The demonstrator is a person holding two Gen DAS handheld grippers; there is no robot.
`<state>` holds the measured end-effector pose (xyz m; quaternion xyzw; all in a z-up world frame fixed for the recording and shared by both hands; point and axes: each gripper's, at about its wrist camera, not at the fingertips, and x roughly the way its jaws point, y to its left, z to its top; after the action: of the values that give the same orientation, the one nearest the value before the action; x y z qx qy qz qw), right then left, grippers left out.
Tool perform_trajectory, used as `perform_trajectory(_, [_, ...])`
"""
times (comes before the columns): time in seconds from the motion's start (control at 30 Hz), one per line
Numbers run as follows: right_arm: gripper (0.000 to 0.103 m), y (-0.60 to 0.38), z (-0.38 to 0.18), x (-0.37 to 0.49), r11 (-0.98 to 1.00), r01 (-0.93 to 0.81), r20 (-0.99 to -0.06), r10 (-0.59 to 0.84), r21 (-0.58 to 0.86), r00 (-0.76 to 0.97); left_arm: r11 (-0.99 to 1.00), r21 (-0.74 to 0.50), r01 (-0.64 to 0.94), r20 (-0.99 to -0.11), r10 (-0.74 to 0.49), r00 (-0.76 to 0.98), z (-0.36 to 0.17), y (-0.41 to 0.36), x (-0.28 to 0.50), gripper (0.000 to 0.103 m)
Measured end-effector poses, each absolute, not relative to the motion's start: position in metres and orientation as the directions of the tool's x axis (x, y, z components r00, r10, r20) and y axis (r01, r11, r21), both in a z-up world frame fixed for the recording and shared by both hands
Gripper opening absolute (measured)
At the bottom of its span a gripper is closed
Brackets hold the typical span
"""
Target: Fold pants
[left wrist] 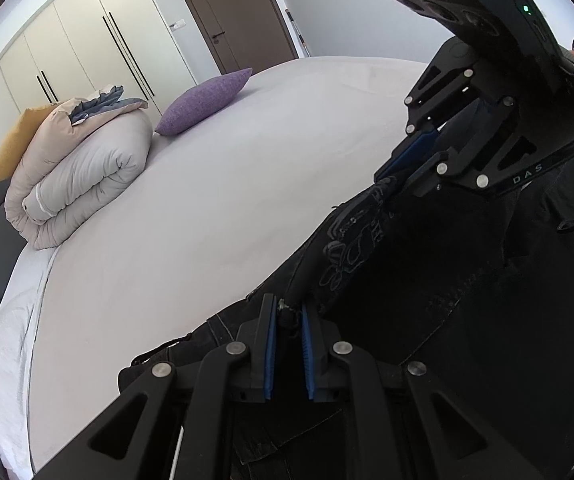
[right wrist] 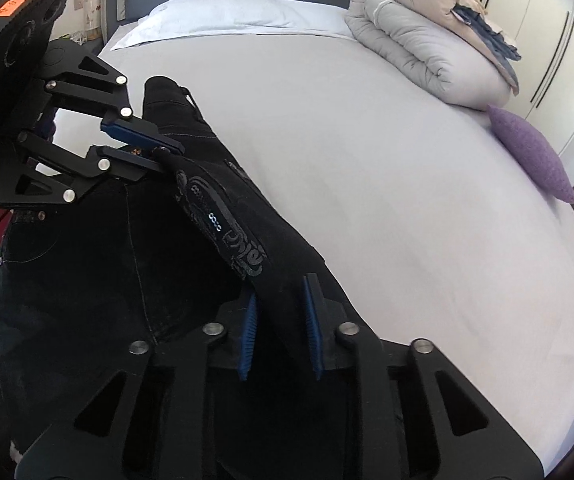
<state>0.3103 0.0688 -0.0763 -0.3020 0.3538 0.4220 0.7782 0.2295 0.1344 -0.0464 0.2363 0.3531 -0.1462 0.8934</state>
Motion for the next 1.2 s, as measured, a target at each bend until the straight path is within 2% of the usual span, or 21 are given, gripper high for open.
perform_trajectory(0.1, [0.006,0.067,-0.073,0.290,0.428,-0.882,-0.809,0.438,-0.195,0.392,0.847,0.317,0.426,-0.701,-0.094,0.707,-0.047,0.136,0.225,0.012])
perform_trajectory(0.23, [0.004,0.068,-0.068,0.250,0.351,-0.885,-0.791,0.423,-0.308,0.443,0.834,0.338,0.436,-0.698,-0.089,0.711,-0.045,0.138,0.213,0.012])
perform_trajectory(0.33, [0.004,0.085,-0.084,0.198,0.117,-0.785,-0.712,0.356,-0.608,0.605,0.806,0.384,0.450,-0.690,-0.074,0.720,-0.044,0.139,0.197,0.012])
perform_trajectory(0.4, [0.003,0.093,-0.114,0.151,-0.152,-0.597,-0.608,0.344,-0.788,0.715,0.767,0.441,0.466,-0.685,-0.048,0.727,-0.049,0.136,0.183,0.012])
perform_trajectory(0.43, [0.003,0.094,-0.129,0.133,-0.254,-0.512,-0.572,0.354,-0.820,0.740,0.751,0.457,0.476,-0.686,-0.043,0.726,-0.052,0.136,0.175,0.012])
perform_trajectory(0.53, [0.003,0.092,-0.165,0.088,-0.456,-0.332,-0.524,0.404,-0.826,0.750,0.691,0.511,0.512,-0.691,-0.023,0.722,-0.065,0.131,0.148,0.012])
perform_trajectory(0.7, [0.003,0.086,-0.191,0.051,-0.576,-0.268,-0.554,0.405,-0.772,0.727,0.614,0.561,0.555,-0.706,0.005,0.708,-0.091,0.119,0.104,0.012])
perform_trajectory(0.97, [0.003,0.078,-0.185,-0.008,-0.599,-0.325,-0.629,0.411,-0.732,0.659,0.565,0.600,0.567,-0.707,0.044,0.705,-0.110,0.115,0.037,0.008])
perform_trajectory(1.2, [0.003,0.076,-0.183,-0.026,-0.544,-0.380,-0.641,0.446,-0.748,0.624,0.630,0.567,0.530,-0.721,0.068,0.690,-0.117,0.130,0.013,0.008])
